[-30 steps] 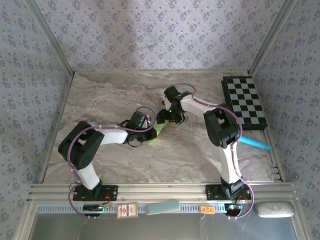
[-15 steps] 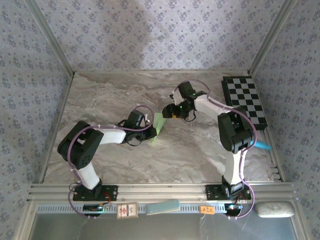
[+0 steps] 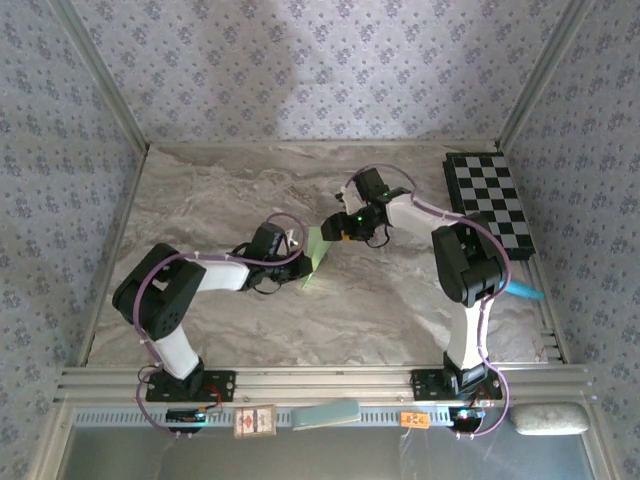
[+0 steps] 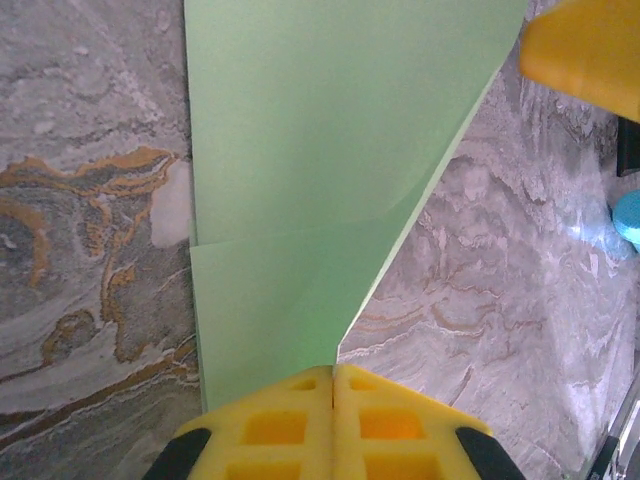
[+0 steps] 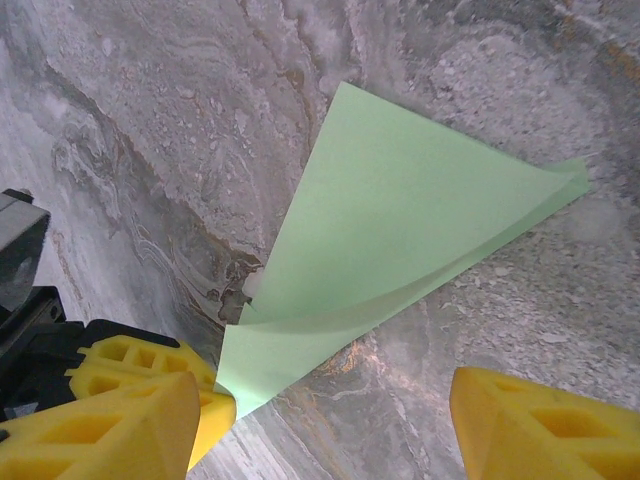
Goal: Fold a paper plane with a square sheet of paper (pick it up from the middle)
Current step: Fifth fold the wing at the center of the table.
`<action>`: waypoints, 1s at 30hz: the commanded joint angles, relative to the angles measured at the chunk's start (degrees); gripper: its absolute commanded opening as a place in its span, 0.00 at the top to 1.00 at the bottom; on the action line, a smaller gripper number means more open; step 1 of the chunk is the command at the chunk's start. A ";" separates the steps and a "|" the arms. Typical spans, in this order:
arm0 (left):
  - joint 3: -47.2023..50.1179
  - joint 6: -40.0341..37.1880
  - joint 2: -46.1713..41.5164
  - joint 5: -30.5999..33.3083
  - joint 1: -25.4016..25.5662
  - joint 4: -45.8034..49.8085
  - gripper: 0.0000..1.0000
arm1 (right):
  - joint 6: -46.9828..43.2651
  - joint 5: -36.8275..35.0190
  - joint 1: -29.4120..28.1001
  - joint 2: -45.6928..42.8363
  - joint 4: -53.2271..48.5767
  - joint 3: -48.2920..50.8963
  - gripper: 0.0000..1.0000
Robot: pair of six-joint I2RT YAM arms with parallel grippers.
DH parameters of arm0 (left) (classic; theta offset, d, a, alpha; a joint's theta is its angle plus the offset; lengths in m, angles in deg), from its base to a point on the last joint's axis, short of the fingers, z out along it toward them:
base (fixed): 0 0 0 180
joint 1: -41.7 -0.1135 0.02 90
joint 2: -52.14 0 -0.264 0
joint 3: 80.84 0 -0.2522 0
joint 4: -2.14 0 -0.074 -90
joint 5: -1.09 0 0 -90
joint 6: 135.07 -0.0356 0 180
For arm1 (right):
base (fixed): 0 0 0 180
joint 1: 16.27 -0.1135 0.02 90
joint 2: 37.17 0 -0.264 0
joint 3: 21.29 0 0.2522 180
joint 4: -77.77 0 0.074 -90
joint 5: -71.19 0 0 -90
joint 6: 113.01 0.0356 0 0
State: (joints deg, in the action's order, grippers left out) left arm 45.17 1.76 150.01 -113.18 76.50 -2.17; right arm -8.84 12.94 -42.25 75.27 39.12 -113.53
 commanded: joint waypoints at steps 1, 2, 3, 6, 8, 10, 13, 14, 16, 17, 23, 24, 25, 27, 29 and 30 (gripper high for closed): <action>0.24 -2.50 -1.95 -0.94 -0.40 -1.64 1.00 | 2.40 0.14 -0.50 1.66 -2.18 -1.39 0.31; 0.10 -3.51 -2.15 -0.74 -0.44 -1.28 1.00 | 4.72 0.71 -0.39 1.21 -2.23 -1.57 0.31; -0.09 -4.39 -2.40 -0.44 -0.28 -0.37 1.00 | 7.71 0.71 -0.10 0.58 -2.47 -1.55 0.31; -1.86 -9.85 -3.32 1.04 0.63 4.04 1.00 | 15.74 -0.91 0.57 -1.39 -4.32 -1.33 0.30; -3.27 -14.13 -3.81 2.40 1.66 7.04 1.00 | 20.94 -1.26 1.37 -2.69 -4.10 -0.02 0.29; -5.01 -18.44 -3.81 3.49 2.42 10.04 1.00 | 25.79 -1.03 1.87 -4.29 -2.76 1.76 0.29; -7.34 -25.03 -3.91 5.54 4.13 13.33 1.00 | 31.24 -1.52 2.07 -6.14 -2.12 3.39 0.29; -8.27 -27.13 -3.83 6.17 4.67 14.46 1.00 | 32.65 -1.98 2.20 -6.72 -2.09 3.77 0.29; -10.06 -30.42 -3.48 7.62 5.59 16.82 1.00 | 34.31 -3.21 2.12 -7.36 -3.63 3.77 0.29; -10.86 -32.05 -3.26 8.44 6.06 17.79 1.00 | 35.01 -3.66 2.19 -7.65 -4.24 3.98 0.29; -12.07 -36.59 -2.68 10.43 7.46 17.66 1.00 | 39.08 -5.99 1.77 -7.79 -7.27 5.26 0.29; -11.85 -37.13 -2.60 10.60 7.70 17.18 1.00 | 39.57 -6.21 1.72 -7.60 -7.20 5.58 0.29; -11.77 -37.51 -2.46 10.80 7.86 16.86 1.00 | 40.06 -6.02 1.63 -7.30 -7.24 5.77 0.29; -12.08 -38.50 -1.92 10.74 8.07 16.81 1.00 | 40.65 -5.53 1.39 -6.43 -7.16 5.71 0.30; -12.42 -39.64 -1.37 10.81 8.34 17.16 1.00 | 41.17 -5.18 1.20 -5.77 -7.15 5.58 0.30; -12.72 -40.19 -1.15 11.08 8.48 17.38 1.00 | 41.43 -4.92 1.11 -5.42 -7.07 5.53 0.31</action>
State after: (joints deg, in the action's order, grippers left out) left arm 34.20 -34.76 148.26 -102.93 84.35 13.72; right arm 30.00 8.35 -40.56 68.56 34.01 -108.04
